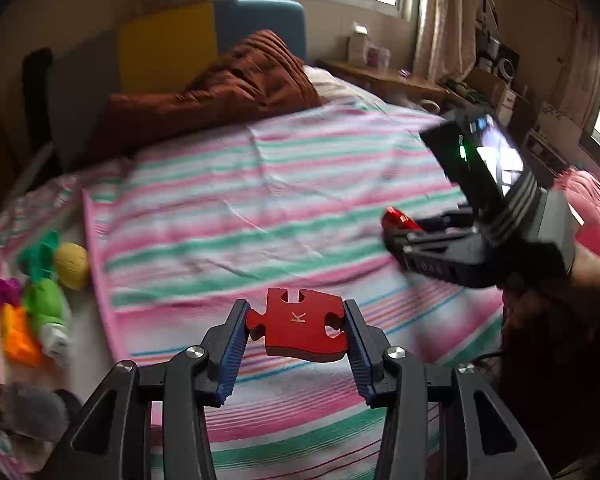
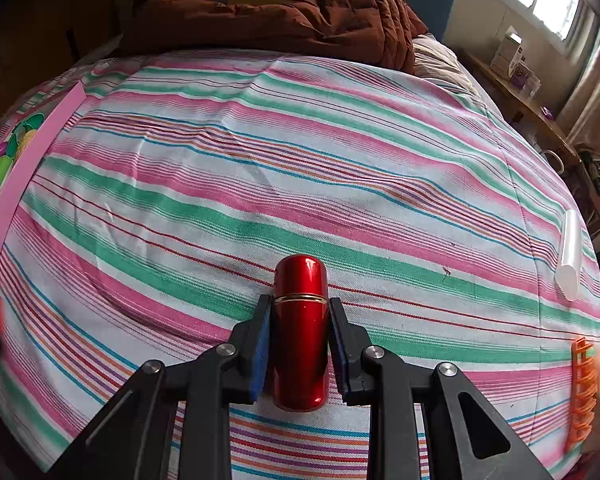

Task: Organize rigid objects
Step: 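Carry the red puzzle piece into the tray and open the left gripper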

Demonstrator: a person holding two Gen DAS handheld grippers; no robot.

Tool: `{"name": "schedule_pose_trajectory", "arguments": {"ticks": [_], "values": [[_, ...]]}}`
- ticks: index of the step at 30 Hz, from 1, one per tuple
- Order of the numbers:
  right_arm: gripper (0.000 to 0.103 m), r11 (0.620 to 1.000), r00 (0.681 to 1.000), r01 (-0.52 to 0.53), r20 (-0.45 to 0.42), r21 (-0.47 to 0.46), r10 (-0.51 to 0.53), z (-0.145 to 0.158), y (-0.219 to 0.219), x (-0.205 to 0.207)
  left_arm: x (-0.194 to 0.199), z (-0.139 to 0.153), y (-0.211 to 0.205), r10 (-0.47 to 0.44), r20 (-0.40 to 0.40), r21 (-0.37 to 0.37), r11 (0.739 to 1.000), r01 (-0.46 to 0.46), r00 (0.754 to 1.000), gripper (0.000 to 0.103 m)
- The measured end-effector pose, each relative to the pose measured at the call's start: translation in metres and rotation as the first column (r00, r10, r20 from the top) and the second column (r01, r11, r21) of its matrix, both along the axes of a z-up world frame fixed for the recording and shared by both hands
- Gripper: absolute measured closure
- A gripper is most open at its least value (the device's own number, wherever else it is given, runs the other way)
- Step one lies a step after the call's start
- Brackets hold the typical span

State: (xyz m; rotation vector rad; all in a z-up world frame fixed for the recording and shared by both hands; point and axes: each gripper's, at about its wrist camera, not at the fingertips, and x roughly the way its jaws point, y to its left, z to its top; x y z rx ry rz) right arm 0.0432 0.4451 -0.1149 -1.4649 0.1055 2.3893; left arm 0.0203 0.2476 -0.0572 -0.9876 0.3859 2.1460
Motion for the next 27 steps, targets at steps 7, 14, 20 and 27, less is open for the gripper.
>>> {"name": "schedule_pose_trajectory", "arguments": {"ticks": [7, 14, 20, 27], "values": [[0.076, 1.000, 1.000, -0.001, 0.010, 0.014, 0.001, -0.001, -0.001, -0.002, -0.006, 0.023, -0.025, 0.058, -0.029, 0.030, 0.998, -0.058, 0.998, 0.057], [0.076, 1.000, 1.000, -0.006, 0.007, 0.028, 0.006, -0.001, -0.002, -0.002, -0.013, 0.038, -0.050, 0.106, -0.040, 0.056, 0.993, -0.104, 0.994, 0.057], [0.076, 0.999, 1.000, -0.006, 0.006, 0.037, 0.006, -0.002, -0.003, -0.003, -0.020, 0.042, -0.072, 0.156, -0.031, 0.069, 0.986, -0.154, 0.987, 0.057], [0.076, 0.999, 1.000, -0.008, 0.006, 0.047, 0.007, -0.003, -0.006, -0.002, -0.029, 0.043, -0.098, 0.219, -0.019, 0.075, 0.973, -0.217, 0.976, 0.057]]}}
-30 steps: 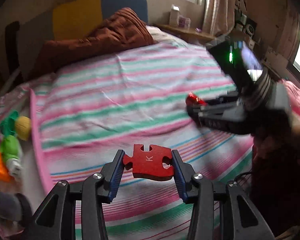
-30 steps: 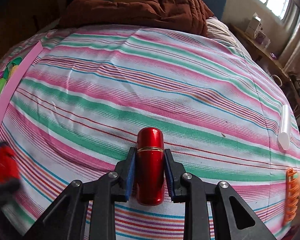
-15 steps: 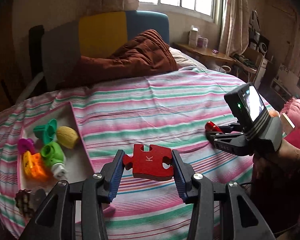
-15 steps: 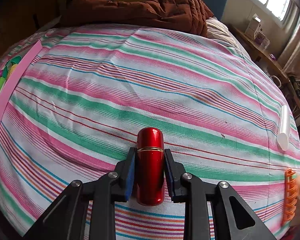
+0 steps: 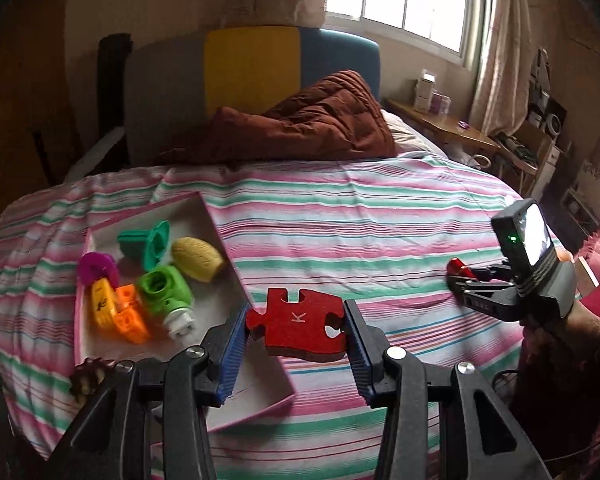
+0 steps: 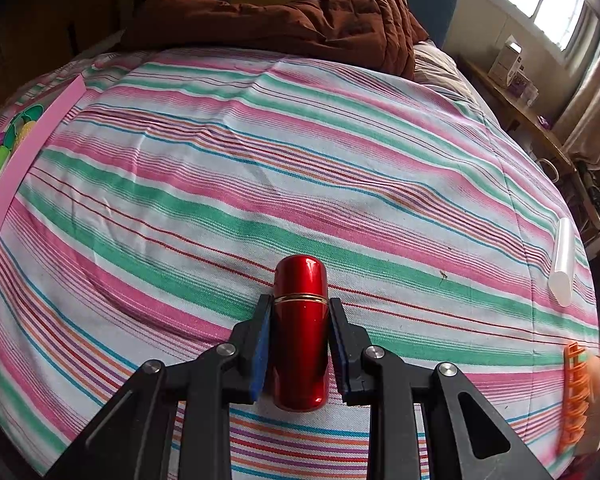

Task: Organize rigid objects
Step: 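Carry the red puzzle piece into the tray and open the left gripper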

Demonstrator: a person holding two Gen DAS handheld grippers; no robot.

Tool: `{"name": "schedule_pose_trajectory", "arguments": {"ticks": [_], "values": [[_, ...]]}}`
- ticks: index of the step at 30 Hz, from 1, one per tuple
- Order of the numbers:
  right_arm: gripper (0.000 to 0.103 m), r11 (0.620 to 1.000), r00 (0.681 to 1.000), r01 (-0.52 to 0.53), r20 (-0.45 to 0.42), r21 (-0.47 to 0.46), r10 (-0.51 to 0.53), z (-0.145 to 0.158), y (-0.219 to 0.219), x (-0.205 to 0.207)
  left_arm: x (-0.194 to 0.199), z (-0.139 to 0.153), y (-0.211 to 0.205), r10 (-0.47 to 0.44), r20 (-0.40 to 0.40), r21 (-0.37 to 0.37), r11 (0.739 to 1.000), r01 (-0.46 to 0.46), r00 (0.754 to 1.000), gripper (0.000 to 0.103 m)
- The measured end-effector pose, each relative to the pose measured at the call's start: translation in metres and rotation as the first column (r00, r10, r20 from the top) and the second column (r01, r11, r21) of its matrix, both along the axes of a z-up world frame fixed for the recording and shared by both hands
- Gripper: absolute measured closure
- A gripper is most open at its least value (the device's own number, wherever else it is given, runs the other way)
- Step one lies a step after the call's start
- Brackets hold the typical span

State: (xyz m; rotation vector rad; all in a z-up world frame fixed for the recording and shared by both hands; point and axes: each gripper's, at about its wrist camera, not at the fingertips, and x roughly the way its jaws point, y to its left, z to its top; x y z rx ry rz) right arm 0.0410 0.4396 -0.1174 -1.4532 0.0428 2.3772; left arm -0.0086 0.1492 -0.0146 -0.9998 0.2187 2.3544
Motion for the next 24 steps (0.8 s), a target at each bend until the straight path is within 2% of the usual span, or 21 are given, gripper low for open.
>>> {"name": "schedule_pose_trajectory", "arguments": {"ticks": [9, 17, 20, 24], "values": [[0.076, 1.000, 1.000, -0.010, 0.003, 0.018, 0.010, 0.000, -0.003, 0.000, -0.017, -0.008, -0.037, 0.089, 0.054, 0.014, 0.996, -0.090, 0.995, 0.057], [0.076, 0.999, 1.000, -0.016, 0.010, 0.029, 0.016, 0.000, -0.004, 0.000, -0.063, -0.007, -0.088, 0.209, 0.174, 0.101, 0.968, -0.228, 0.962, 0.057], [0.076, 0.999, 1.000, -0.019, 0.011, 0.029, 0.019, 0.000, -0.004, 0.000, -0.079, -0.008, -0.097, 0.221, 0.225, 0.139, 0.957, -0.256, 0.949, 0.057], [0.076, 0.999, 1.000, -0.021, 0.011, 0.028, 0.021, 0.000, -0.003, 0.000, -0.094, -0.014, -0.092, 0.199, 0.276, 0.159, 0.955, -0.249, 0.940, 0.057]]}}
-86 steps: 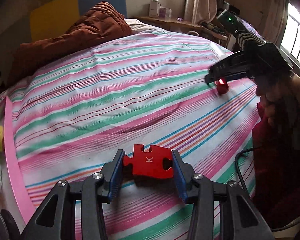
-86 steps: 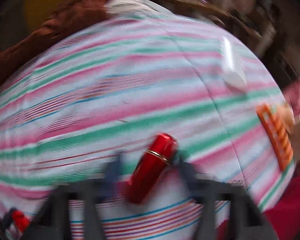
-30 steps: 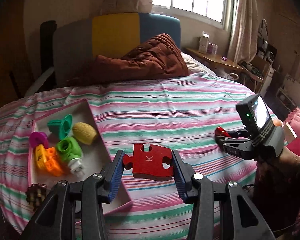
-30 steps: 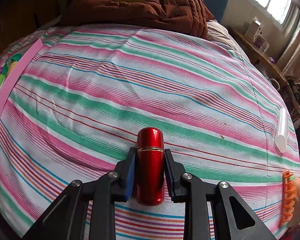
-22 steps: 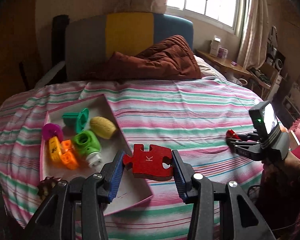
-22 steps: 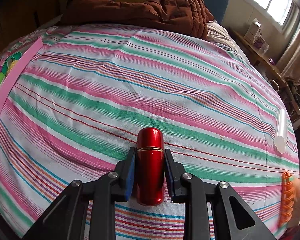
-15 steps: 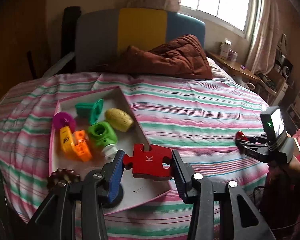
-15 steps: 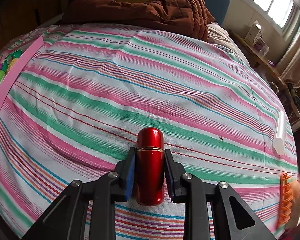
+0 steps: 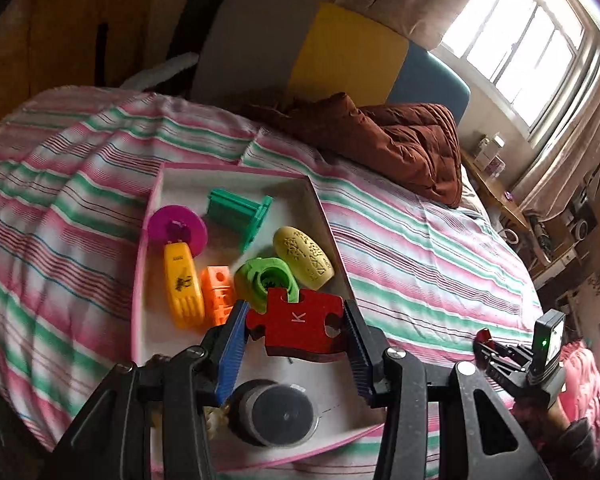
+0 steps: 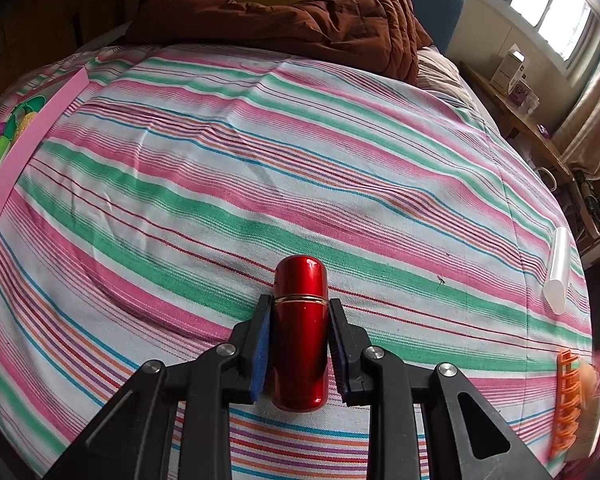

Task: Organize rigid objects
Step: 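Carry the red puzzle piece into the tray and open the left gripper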

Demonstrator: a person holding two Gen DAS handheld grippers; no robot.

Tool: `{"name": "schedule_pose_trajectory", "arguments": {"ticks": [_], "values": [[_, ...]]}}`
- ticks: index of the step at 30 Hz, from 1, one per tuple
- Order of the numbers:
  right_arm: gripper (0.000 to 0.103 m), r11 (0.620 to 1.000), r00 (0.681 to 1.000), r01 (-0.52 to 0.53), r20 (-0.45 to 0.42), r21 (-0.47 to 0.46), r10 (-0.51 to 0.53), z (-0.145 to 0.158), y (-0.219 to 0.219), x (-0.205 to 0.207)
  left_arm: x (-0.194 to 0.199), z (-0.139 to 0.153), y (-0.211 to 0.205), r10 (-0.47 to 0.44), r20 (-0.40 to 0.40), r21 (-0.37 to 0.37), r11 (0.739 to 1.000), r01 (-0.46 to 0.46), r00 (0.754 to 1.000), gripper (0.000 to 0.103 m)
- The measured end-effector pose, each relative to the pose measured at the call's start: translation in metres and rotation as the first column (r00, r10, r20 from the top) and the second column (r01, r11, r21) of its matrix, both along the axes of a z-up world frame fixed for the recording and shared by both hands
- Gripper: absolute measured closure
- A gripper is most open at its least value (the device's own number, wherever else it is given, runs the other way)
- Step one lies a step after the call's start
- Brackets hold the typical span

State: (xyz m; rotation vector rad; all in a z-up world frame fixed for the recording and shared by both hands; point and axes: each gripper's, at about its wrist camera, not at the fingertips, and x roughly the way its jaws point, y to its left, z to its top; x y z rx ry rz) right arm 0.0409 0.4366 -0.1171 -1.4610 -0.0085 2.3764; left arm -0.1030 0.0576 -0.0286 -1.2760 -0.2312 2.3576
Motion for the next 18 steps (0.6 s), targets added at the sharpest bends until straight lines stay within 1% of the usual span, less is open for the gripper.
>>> {"name": "schedule_pose_trajectory", "arguments": {"ticks": [3, 5, 11, 16, 18], "values": [[0.076, 1.000, 1.000, -0.003, 0.002, 0.002, 0.003, 0.000, 0.000, 0.000, -0.009, -0.008, 0.011, -0.030, 0.058, 0.028, 0.999, 0.028, 0.998, 0.057], [0.076, 1.000, 1.000, -0.003, 0.002, 0.002, 0.003, 0.000, 0.000, -0.001, -0.012, -0.012, 0.020, -0.044, 0.074, 0.037, 0.998, 0.041, 0.996, 0.057], [0.076, 1.000, 1.000, -0.005, 0.004, 0.005, 0.005, 0.000, 0.000, -0.001, -0.020, -0.027, 0.046, -0.109, 0.113, 0.002, 0.994, 0.110, 0.988, 0.057], [0.076, 1.000, 1.000, -0.009, 0.006, 0.012, 0.009, 0.000, -0.002, -0.002, -0.020, -0.040, 0.056, -0.122, 0.140, -0.065, 0.989, 0.132, 0.983, 0.057], [0.076, 1.000, 1.000, -0.010, 0.007, 0.014, 0.010, 0.000, -0.002, -0.002, -0.019, -0.040, 0.054, -0.124, 0.142, -0.057, 0.989, 0.133, 0.982, 0.055]]}}
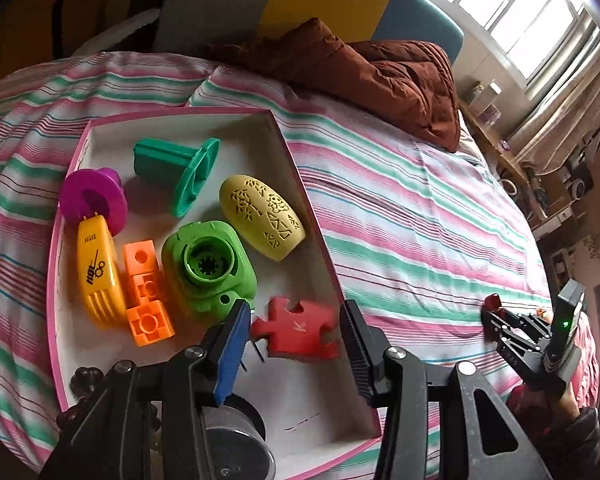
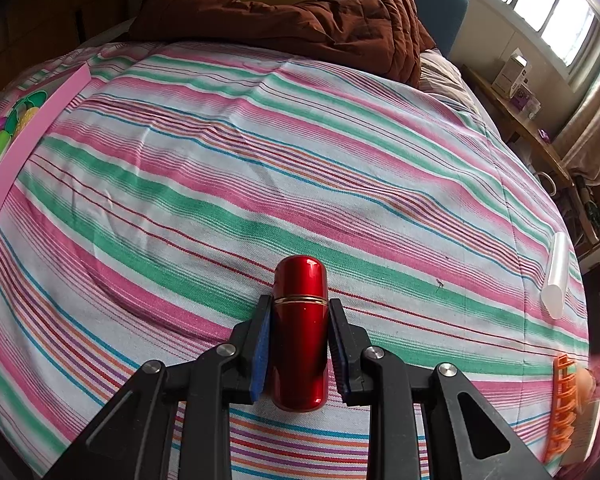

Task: Organize rigid objects
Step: 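Carry the red puzzle piece into the tray and open the left gripper, then carry the red canister into the tray and open the right gripper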

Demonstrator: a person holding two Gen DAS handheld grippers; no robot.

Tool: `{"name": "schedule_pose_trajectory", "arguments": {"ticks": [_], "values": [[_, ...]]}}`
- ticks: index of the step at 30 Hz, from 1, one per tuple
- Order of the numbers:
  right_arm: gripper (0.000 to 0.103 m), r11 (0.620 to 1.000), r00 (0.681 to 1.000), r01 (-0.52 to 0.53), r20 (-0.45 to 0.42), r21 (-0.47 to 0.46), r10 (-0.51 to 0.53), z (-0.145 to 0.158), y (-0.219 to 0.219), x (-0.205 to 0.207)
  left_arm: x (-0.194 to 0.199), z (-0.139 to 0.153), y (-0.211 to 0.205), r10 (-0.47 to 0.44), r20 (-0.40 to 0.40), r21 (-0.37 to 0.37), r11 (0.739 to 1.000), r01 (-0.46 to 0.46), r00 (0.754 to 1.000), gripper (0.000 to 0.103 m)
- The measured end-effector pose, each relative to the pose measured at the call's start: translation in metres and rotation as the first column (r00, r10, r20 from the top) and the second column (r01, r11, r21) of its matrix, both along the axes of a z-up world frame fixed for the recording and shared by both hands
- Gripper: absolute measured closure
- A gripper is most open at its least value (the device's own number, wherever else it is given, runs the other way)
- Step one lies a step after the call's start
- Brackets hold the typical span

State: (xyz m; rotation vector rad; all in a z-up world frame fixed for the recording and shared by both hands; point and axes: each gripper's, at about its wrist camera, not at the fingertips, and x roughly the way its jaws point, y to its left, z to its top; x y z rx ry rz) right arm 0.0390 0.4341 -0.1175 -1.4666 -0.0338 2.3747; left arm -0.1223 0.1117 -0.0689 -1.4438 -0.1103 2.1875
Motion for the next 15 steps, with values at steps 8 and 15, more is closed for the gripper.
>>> {"name": "schedule_pose_trajectory", "arguments": {"ticks": [8, 15], "values": [[0.076, 1.000, 1.000, -0.003, 0.003, 0.007, 0.003, 0.000, -0.001, 0.001, 0.005, 0.018, -0.020, 0.056, -0.051, 0.017, 0.998, -0.055, 0.997, 0.054], [0.076, 1.000, 1.000, 0.002, 0.010, 0.018, -0.003, 0.001, -0.002, 0.001, 0.024, 0.043, -0.056, 0.159, -0.183, -0.034, 0.985, -0.168, 0.970, 0.054]]}}
